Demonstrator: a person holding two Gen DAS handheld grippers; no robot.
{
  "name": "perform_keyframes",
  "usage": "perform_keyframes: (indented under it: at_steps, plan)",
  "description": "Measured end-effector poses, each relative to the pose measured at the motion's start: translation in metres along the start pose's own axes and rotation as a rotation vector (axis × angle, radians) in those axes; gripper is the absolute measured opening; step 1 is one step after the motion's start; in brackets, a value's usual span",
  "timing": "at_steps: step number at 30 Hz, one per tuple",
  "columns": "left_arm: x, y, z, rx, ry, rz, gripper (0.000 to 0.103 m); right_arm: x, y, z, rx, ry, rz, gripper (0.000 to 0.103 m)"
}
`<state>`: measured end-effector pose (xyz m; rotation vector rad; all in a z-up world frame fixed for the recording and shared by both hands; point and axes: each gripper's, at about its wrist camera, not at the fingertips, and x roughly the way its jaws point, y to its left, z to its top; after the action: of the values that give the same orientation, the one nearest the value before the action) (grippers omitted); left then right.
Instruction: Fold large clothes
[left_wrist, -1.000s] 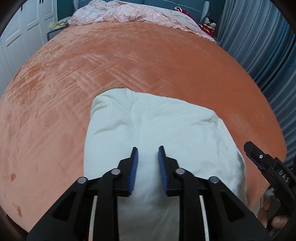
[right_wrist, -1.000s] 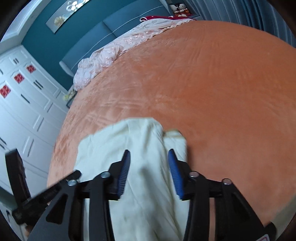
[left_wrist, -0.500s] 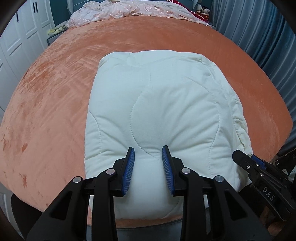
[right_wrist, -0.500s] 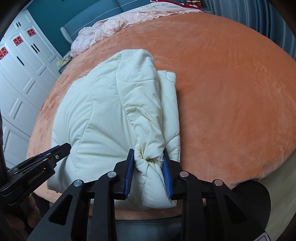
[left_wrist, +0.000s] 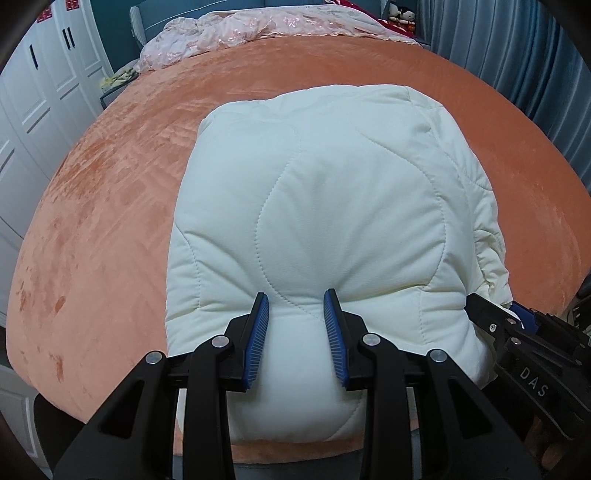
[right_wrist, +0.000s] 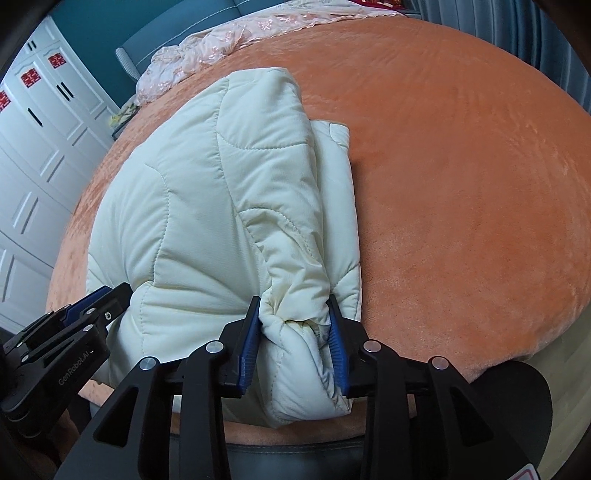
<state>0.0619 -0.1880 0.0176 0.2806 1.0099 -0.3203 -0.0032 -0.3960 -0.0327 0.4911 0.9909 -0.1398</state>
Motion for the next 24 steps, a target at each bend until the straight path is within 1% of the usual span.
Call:
perform_keyframes:
  at_steps: [1,3,4,5,6,7,9,11,12,13,14,16,19,21,23,24]
  plan:
    - [-0.002,0.000,0.000,0.001,0.000,0.002,0.030,-0.004,-0.001,-0.001,0.006,-0.010,0.007,0.033]
    - [-0.008,0.006,0.002,-0.024,0.000,-0.022,0.030,-0.015,-0.004,-0.001,0.017,-0.020,0.005,0.042]
    - [-0.013,0.013,0.003,-0.059,0.003,-0.051,0.037,-0.021,-0.004,-0.001,0.022,-0.027,0.000,0.045]
    - [-0.016,0.022,0.004,-0.100,0.004,-0.083,0.054,-0.026,-0.004,0.000,0.025,-0.038,-0.018,0.055]
    - [-0.020,0.033,0.003,-0.151,0.002,-0.121,0.064,-0.030,-0.004,0.000,0.025,-0.049,-0.046,0.065]
    - [-0.022,0.045,0.003,-0.202,-0.001,-0.138,0.075,-0.032,-0.005,0.000,0.023,-0.057,-0.055,0.066]
    - [-0.020,0.065,0.001,-0.272,0.014,-0.141,0.076,-0.028,-0.010,0.002,0.026,-0.045,-0.037,0.070]
    - [-0.008,0.083,-0.001,-0.325,0.060,-0.168,0.079,-0.019,-0.019,0.003,0.066,-0.012,0.001,0.074]
    - [0.000,0.090,-0.002,-0.355,0.084,-0.194,0.082,-0.015,-0.025,0.005,0.090,0.004,0.029,0.075]
    - [0.007,0.097,-0.004,-0.390,0.104,-0.229,0.087,-0.011,-0.030,0.006,0.114,0.013,0.050,0.077]
    - [0.012,0.104,-0.006,-0.428,0.116,-0.263,0.090,-0.007,-0.034,0.007,0.136,0.023,0.066,0.080]
    - [0.022,0.111,-0.010,-0.482,0.138,-0.315,0.093,0.000,-0.042,0.006,0.181,0.047,0.111,0.083]
    - [0.032,0.113,-0.014,-0.517,0.156,-0.355,0.098,0.009,-0.051,0.003,0.253,0.078,0.188,0.083]
    - [0.037,0.113,-0.015,-0.530,0.160,-0.379,0.098,0.013,-0.055,0.000,0.286,0.087,0.232,0.083]
    - [0.042,0.112,-0.014,-0.538,0.166,-0.418,0.098,0.017,-0.057,-0.003,0.306,0.088,0.258,0.085]
    - [0.044,0.110,-0.013,-0.538,0.168,-0.419,0.098,0.018,-0.057,-0.004,0.313,0.087,0.268,0.086]
